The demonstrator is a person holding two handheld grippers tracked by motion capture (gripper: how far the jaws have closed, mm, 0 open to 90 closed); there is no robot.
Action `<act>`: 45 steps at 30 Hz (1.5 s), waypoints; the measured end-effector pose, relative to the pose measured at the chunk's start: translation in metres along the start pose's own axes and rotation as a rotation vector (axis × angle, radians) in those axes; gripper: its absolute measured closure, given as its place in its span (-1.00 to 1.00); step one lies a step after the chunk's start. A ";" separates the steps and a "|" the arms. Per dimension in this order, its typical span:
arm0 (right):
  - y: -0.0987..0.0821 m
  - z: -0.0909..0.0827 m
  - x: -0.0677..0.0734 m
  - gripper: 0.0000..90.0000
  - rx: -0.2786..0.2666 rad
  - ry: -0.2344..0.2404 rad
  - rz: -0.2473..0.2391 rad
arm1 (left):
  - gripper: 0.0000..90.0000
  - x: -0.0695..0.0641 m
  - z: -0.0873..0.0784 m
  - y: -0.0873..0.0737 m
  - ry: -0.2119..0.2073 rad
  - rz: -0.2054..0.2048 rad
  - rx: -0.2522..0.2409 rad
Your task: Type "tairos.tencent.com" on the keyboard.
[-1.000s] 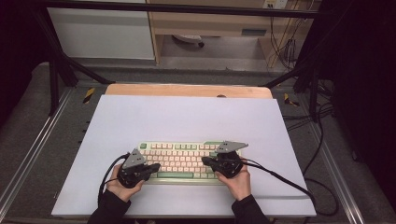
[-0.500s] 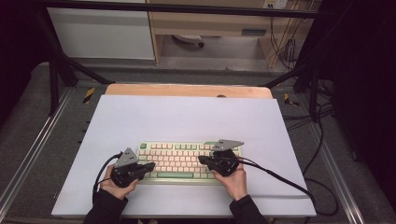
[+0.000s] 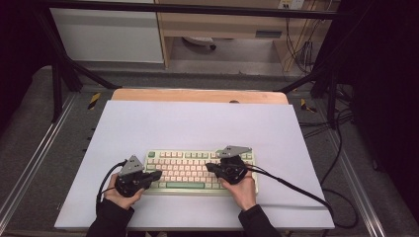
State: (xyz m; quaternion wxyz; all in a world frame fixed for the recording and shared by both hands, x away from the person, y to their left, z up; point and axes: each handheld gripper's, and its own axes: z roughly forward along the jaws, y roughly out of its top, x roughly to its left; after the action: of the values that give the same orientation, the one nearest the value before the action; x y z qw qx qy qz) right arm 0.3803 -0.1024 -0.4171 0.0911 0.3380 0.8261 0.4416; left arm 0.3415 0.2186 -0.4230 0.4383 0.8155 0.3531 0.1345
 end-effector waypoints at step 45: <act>0.010 0.000 0.017 1.00 -0.005 0.008 -0.035 | 1.00 0.001 -0.003 0.000 0.006 0.001 -0.009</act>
State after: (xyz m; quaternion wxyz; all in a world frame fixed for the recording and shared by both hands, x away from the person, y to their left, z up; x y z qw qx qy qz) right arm 0.3720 -0.0876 -0.4069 0.0965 0.3217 0.8311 0.4432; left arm 0.3405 0.2215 -0.4214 0.4409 0.8132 0.3535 0.1389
